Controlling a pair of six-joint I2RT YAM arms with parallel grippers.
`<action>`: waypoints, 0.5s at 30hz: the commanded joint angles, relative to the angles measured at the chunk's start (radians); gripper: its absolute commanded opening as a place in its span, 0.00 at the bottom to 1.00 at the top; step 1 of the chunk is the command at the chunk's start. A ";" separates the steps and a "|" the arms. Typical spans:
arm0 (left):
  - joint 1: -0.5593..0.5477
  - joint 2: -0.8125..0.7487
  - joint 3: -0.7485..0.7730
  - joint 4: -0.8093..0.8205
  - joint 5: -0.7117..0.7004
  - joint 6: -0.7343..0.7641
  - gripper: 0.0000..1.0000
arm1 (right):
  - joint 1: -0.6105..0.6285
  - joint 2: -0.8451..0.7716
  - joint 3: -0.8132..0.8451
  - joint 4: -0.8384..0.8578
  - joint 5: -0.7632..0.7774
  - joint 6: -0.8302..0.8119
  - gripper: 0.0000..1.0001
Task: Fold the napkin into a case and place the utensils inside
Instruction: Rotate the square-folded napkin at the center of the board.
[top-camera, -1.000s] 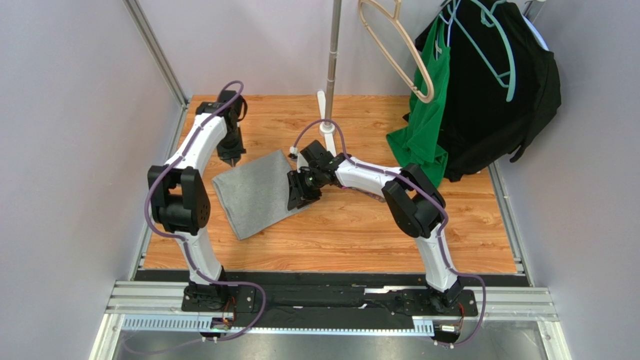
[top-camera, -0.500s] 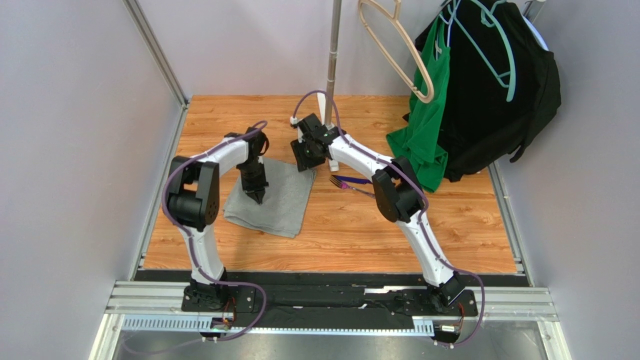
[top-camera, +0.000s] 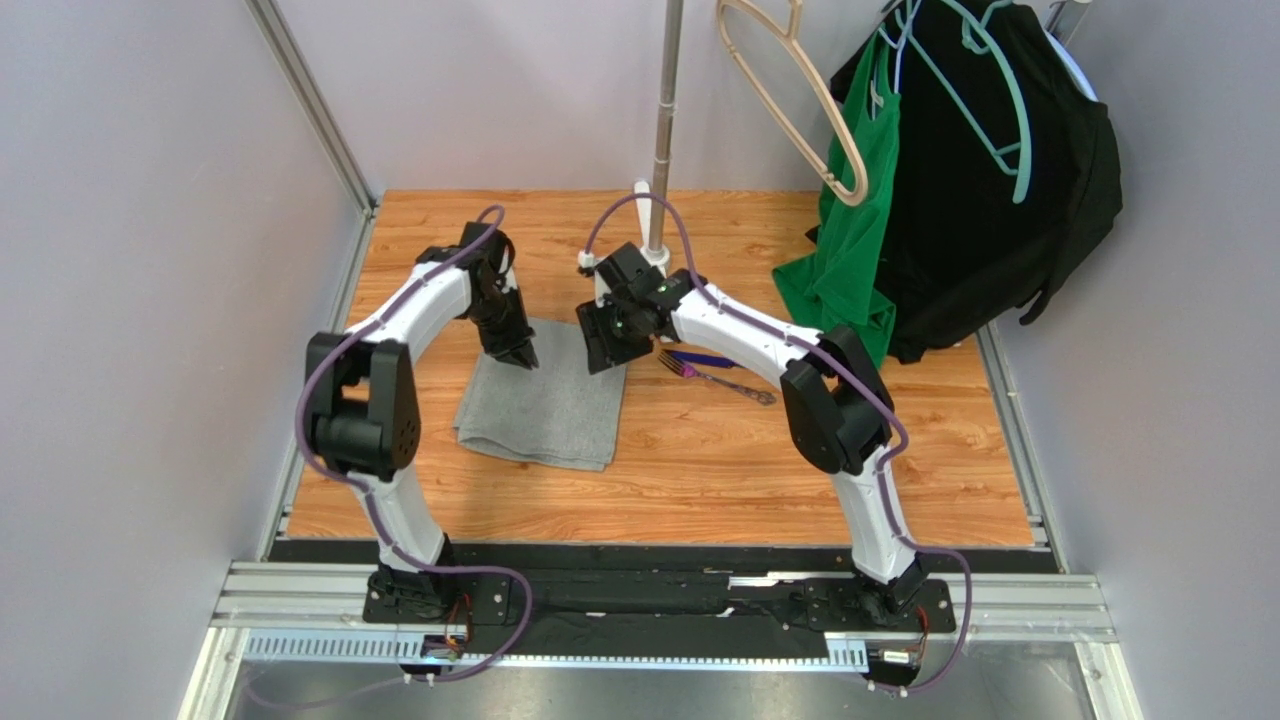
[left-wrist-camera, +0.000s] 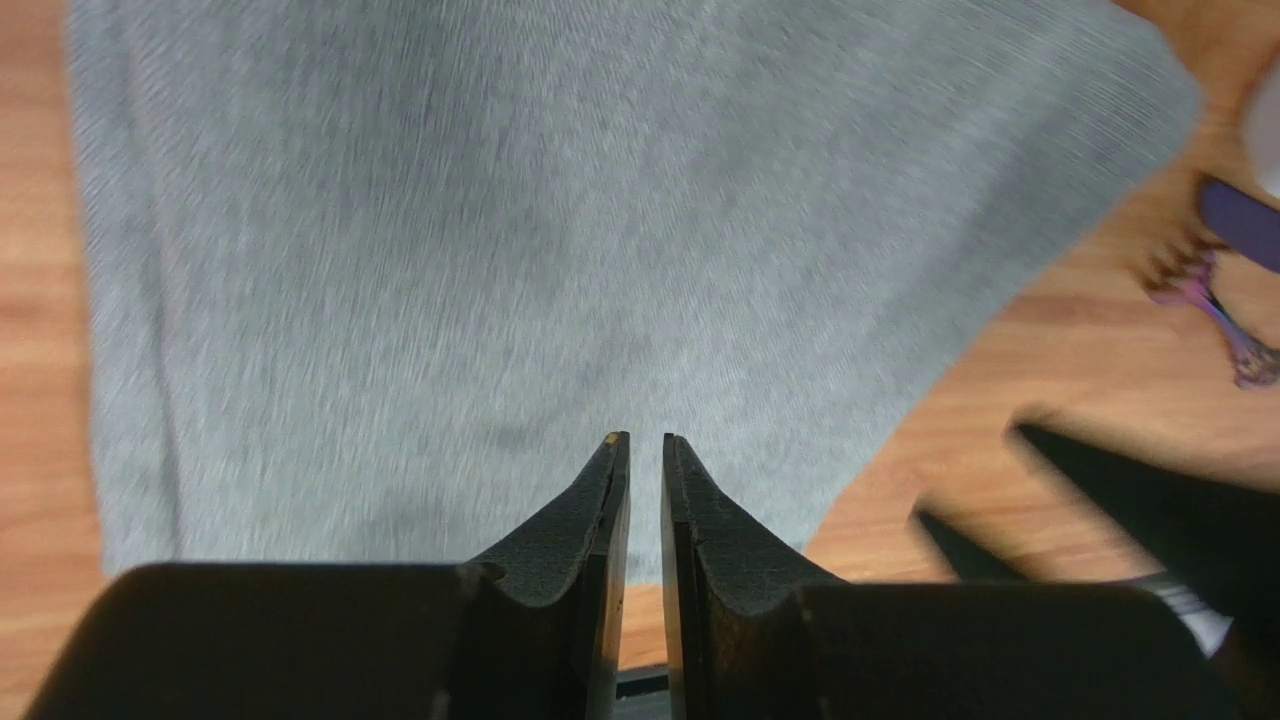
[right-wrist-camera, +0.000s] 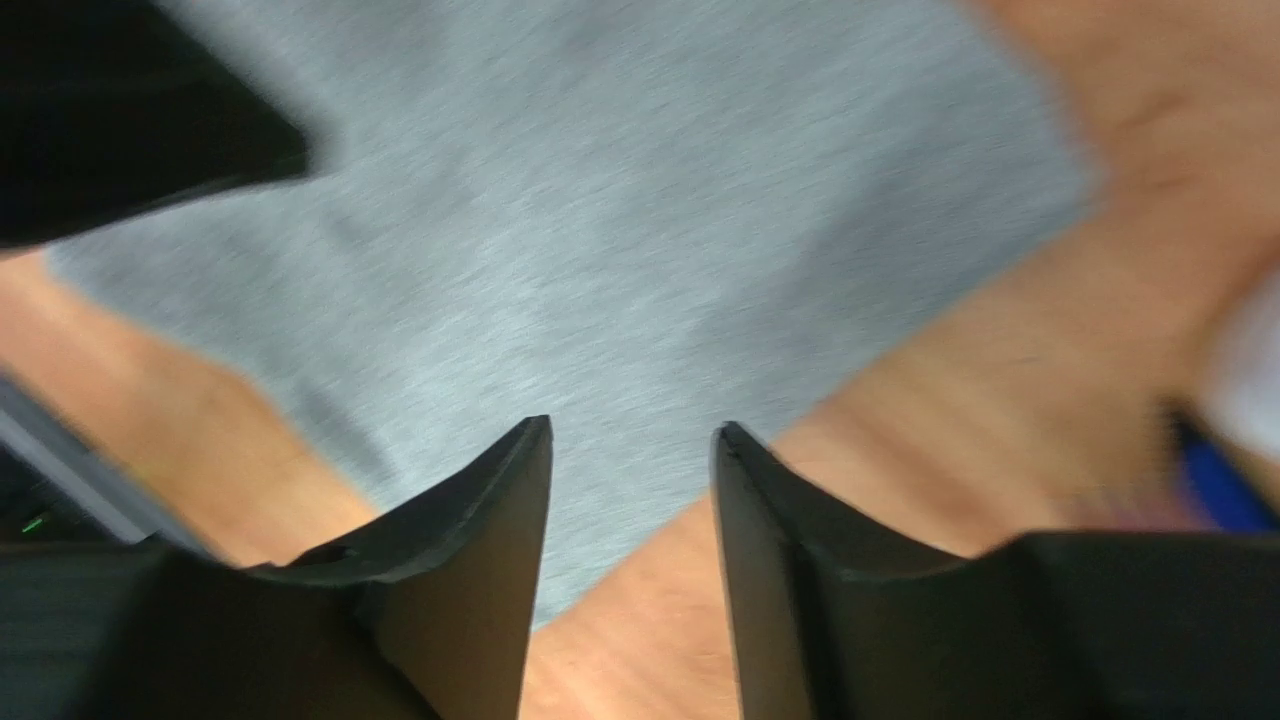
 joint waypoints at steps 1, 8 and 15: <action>-0.005 0.166 0.072 -0.025 0.037 -0.001 0.21 | 0.036 -0.038 -0.134 0.146 -0.143 0.132 0.45; -0.005 0.177 -0.020 0.088 0.120 -0.117 0.23 | 0.002 0.106 -0.032 0.120 -0.045 0.042 0.43; -0.014 0.177 0.015 0.151 0.192 -0.130 0.29 | -0.061 0.275 0.274 0.022 0.007 -0.124 0.42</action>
